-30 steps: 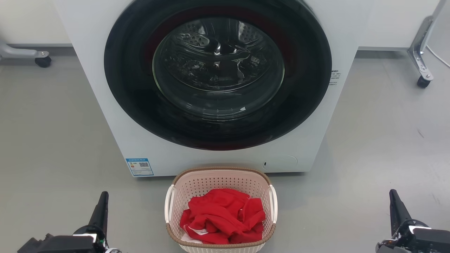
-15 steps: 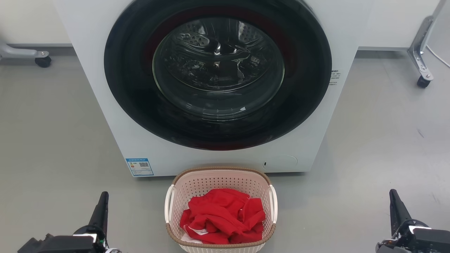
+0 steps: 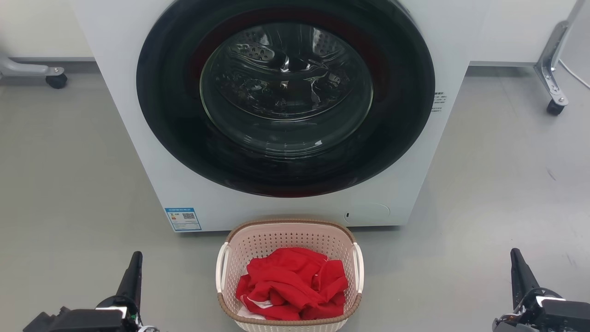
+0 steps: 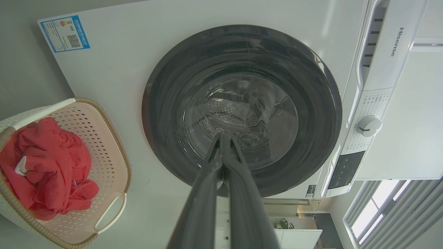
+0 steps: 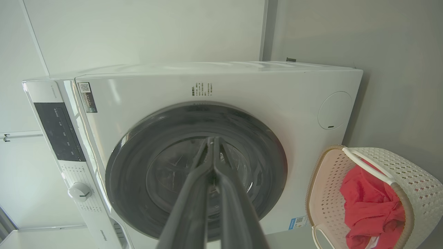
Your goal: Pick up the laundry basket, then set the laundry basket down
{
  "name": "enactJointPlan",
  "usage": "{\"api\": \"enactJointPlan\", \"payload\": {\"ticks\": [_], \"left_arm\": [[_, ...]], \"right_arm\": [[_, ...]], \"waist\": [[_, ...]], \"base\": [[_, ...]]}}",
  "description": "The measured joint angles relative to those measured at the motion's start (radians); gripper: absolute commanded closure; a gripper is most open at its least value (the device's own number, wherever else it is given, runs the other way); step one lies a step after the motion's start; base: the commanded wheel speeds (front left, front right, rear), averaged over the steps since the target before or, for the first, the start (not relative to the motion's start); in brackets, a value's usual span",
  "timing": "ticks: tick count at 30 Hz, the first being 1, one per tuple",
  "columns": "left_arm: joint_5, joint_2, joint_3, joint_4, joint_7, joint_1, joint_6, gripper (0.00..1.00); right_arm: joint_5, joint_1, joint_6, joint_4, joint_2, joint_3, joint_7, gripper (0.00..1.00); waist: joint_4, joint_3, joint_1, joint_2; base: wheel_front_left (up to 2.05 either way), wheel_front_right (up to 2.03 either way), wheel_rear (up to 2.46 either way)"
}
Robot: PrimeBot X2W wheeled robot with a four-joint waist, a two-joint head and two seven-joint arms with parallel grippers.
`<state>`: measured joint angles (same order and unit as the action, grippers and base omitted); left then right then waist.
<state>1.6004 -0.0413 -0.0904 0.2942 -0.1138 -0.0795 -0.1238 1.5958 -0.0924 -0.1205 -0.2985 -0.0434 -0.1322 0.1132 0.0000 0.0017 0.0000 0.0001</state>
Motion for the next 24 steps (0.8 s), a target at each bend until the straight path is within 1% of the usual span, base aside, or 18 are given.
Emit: {"api": "enactJointPlan", "payload": {"ticks": [24], "left_arm": [[0.0,0.0,0.0,0.0,0.0,0.0,0.0,1.0]], "right_arm": [[0.0,0.0,0.0,0.0,0.0,0.0,0.0,1.0]], "waist": [[0.0,0.0,0.0,0.0]], "base": [[0.0,0.0,0.0]]}}
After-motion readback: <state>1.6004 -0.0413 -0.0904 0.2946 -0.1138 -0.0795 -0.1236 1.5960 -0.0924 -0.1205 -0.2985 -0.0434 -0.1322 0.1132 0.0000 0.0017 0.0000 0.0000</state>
